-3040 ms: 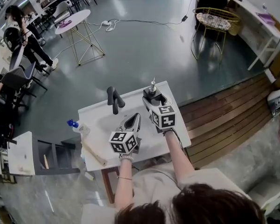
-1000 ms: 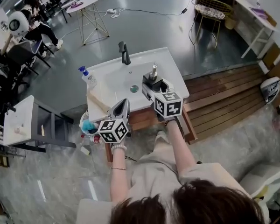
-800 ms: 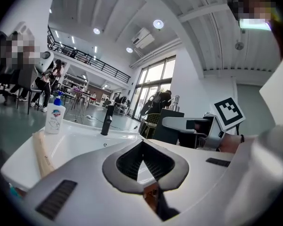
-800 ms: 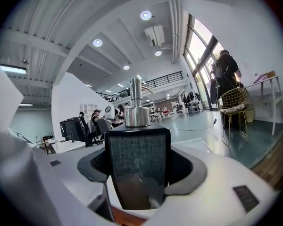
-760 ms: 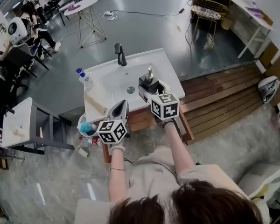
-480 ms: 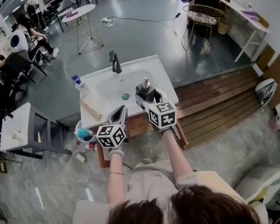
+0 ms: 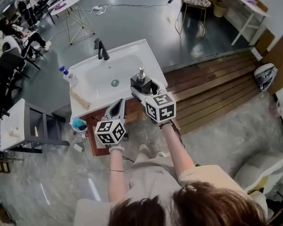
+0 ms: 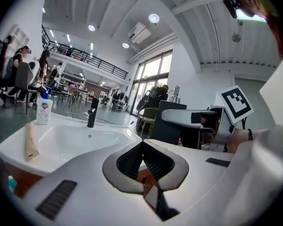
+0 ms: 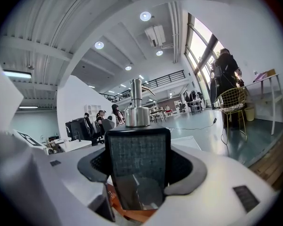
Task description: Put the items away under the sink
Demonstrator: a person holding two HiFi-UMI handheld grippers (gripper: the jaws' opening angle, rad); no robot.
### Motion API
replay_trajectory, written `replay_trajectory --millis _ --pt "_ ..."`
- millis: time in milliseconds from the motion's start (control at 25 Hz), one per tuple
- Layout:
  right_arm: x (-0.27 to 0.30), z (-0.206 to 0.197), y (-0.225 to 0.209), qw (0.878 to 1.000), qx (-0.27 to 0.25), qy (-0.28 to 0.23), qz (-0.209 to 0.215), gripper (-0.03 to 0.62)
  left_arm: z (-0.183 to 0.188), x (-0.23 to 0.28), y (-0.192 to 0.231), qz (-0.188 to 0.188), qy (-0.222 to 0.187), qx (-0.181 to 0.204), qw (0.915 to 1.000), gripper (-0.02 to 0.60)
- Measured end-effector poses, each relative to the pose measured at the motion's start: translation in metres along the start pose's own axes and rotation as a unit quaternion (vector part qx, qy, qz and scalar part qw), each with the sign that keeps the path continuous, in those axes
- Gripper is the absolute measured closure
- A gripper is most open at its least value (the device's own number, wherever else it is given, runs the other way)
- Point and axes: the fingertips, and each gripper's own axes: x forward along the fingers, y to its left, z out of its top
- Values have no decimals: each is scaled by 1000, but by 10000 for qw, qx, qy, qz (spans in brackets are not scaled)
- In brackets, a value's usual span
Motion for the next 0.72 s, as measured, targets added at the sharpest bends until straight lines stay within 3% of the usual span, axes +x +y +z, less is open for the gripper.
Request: replay_trajectory --millis 240,560,720 --pt "-22 -15 8 9998 27 121 143 272 -15 -16 -22 156 19 1 9999 581" --pt "-52 -47 40 9987 21 291 406 272 -41 -54 -41 749 -99 -14 9971 581" --pt "-56 -64 54 9978 22 397 524 272 -54 -74 -44 835 -204 -167 9962 581"
